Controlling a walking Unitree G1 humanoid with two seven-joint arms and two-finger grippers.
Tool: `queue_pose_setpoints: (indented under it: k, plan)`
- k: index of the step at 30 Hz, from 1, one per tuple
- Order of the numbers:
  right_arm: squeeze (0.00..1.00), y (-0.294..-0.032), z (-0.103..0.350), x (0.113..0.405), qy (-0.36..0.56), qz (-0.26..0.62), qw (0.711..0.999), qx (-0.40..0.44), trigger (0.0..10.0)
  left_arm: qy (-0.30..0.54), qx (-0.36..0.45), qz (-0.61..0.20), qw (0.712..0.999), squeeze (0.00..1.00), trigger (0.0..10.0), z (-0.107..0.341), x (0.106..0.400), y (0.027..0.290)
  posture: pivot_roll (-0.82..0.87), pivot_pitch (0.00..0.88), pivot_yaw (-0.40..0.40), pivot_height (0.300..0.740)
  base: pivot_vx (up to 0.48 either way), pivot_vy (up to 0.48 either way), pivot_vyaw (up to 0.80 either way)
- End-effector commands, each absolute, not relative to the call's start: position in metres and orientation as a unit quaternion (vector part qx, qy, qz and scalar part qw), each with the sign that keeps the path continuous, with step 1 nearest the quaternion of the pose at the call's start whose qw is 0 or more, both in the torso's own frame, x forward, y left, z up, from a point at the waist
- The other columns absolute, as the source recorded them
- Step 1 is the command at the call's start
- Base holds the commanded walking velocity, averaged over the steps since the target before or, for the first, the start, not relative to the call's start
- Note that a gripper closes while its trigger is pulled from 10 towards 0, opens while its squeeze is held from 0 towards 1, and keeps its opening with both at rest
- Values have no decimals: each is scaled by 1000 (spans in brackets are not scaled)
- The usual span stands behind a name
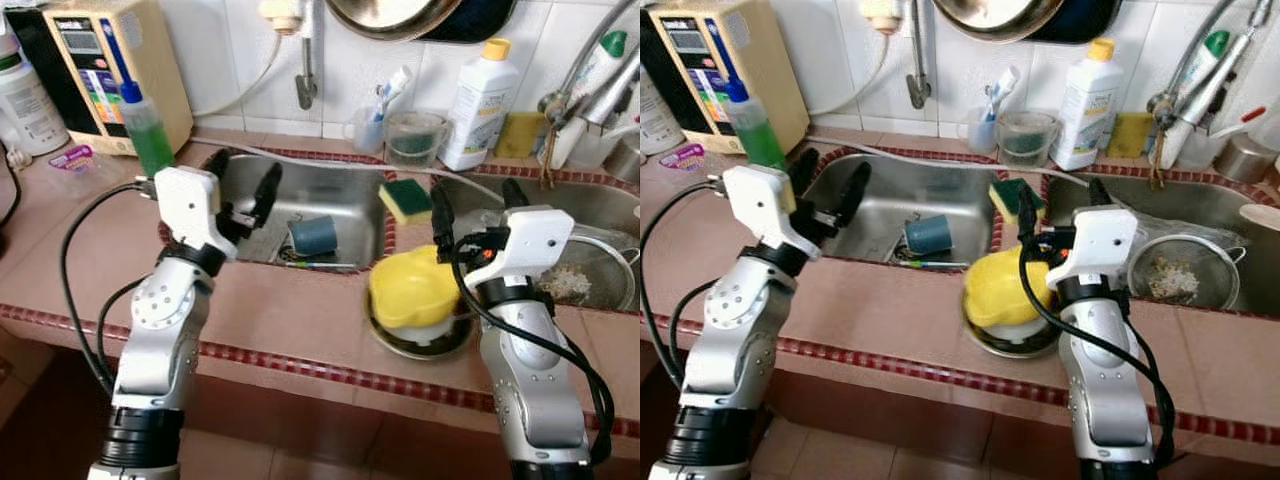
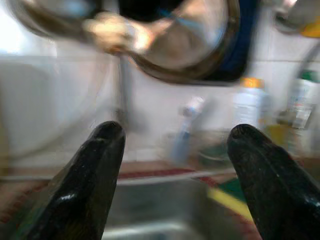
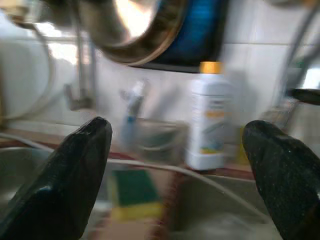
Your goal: Kitchen organization
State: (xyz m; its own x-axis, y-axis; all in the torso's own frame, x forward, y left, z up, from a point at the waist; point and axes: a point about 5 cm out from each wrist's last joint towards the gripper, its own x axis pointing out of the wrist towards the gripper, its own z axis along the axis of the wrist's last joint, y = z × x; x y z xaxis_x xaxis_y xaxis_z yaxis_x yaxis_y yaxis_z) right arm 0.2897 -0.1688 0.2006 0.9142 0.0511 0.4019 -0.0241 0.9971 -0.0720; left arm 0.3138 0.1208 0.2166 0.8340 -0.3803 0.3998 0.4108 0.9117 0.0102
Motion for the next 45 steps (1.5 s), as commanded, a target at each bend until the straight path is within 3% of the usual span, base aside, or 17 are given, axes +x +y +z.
queue_pose_setpoints:
  k: [1,23,45]
  plan:
    - [0,-164,205,290,-216,27,976,-27,10000,-207,-26,-210,955,0,10000,223,312,125,-143,91,59,740,0,0,0]
    - [0,-167,199,293,-194,33,980,-27,10000,-125,31,-286,949,0,10000,196,297,116,-132,83,43,740,0,0,0]
    - [0,-160,183,286,-128,64,990,18,10000,-111,44,-356,927,0,10000,191,281,110,-148,111,54,740,0,0,0]
